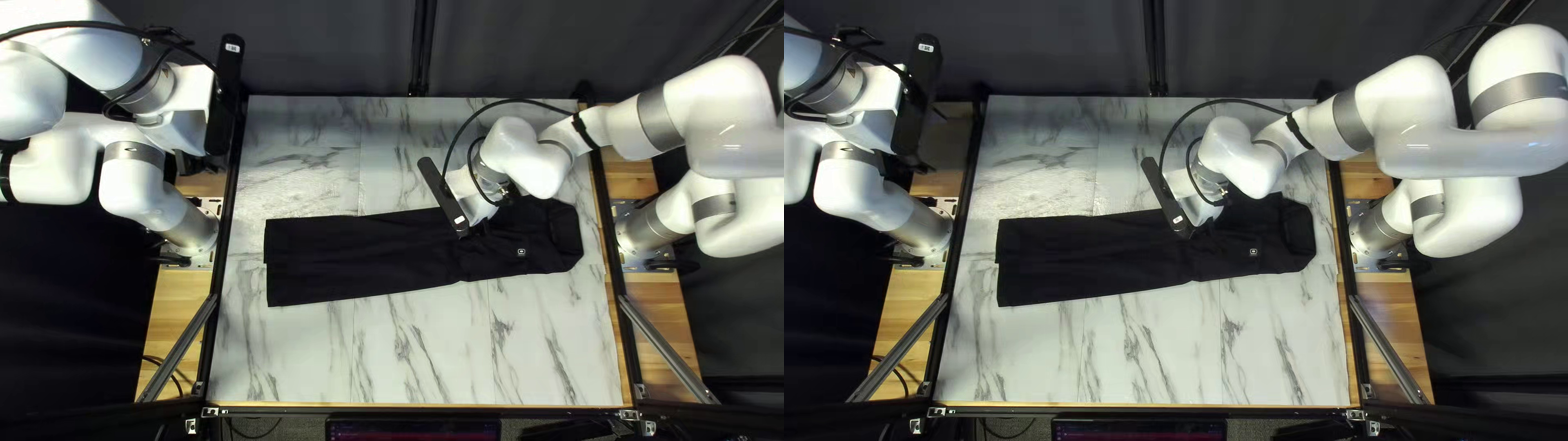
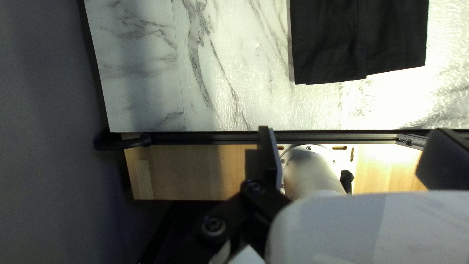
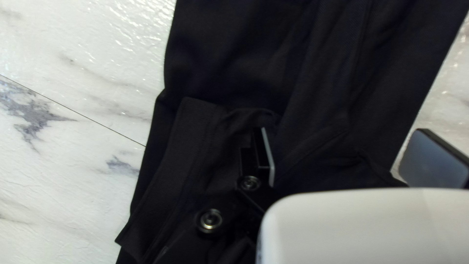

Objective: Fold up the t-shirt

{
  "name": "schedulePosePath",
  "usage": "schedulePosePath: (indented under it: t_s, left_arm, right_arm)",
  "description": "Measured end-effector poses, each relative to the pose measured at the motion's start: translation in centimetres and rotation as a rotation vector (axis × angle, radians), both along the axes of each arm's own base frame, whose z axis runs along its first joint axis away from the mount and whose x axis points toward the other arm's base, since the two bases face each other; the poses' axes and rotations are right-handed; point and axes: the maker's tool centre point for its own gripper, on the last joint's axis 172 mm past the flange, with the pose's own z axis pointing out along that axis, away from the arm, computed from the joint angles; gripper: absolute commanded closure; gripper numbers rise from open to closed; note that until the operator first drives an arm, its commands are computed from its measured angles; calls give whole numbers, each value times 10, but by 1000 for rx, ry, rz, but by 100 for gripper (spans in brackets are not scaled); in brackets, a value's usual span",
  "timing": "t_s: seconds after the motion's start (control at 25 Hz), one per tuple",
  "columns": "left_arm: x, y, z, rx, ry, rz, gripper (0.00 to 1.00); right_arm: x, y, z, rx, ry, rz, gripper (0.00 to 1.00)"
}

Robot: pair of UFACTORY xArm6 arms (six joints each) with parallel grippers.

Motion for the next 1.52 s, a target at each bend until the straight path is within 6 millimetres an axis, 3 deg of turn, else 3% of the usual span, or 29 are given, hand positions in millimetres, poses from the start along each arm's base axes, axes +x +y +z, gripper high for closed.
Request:
schedulePosePath:
  t_s: [0.08, 0.12, 0.16, 0.28, 0.6, 0.92, 1.2, 1.44, 1.48, 1.52]
  left_arm:
    - [0, 0, 0, 0, 0, 0, 0]
    - [0, 0, 0, 0, 0, 0, 0]
    - [0, 0, 0, 0, 0, 0, 0]
    - [0, 0, 0, 0, 0, 0, 0]
    - [0, 0, 0, 0, 0, 0, 0]
    - [0, 0, 0, 0, 0, 0, 0]
    - [0, 0, 0, 0, 0, 0, 0]
    - [0, 0, 0, 0, 0, 0, 0]
    - [0, 0, 0, 0, 0, 0, 0]
    - [0, 0, 0, 0, 0, 0, 0]
  right_arm:
    - [2, -1, -3, 1, 7, 4, 63]
    - [3, 0, -5, 1, 10, 6, 92]
    - [4, 0, -6, 1, 13, 7, 98]
    - [4, 3, -11, -2, 19, 9, 100]
    - [4, 11, -2, -23, 24, 0, 100]
    - [10, 37, 14, -76, 48, -8, 100]
    - [14, 71, 4, -105, 76, -15, 100]
    - [-2, 80, -7, -108, 98, -24, 99]
    - [-4, 80, -8, -106, 100, -25, 88]
    - [-6, 80, -10, -105, 102, -24, 60]
